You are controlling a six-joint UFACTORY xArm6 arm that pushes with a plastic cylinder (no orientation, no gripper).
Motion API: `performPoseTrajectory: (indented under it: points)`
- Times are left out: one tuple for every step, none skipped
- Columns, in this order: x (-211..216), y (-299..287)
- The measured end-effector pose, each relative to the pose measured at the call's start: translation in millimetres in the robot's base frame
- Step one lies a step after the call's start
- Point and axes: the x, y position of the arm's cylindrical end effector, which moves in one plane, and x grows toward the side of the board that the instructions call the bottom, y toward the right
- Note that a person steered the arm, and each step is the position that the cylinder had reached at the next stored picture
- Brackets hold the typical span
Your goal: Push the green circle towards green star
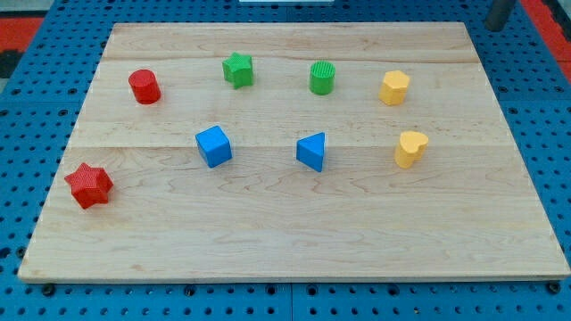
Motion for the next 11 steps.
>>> performPoseTrajectory:
  points:
    - [0.0,-0.6]
    - [0.0,-0.6]
    - [36.7,-2.1]
    - [134.3,-16.5]
    - [204.7,-31.3]
    - [218.8,-69.7]
    - [195.3,-112.9]
    - [186.9,-165.0]
    - [197.6,-226.6]
    - [173.3,-245.4]
    - [139.8,-248.9]
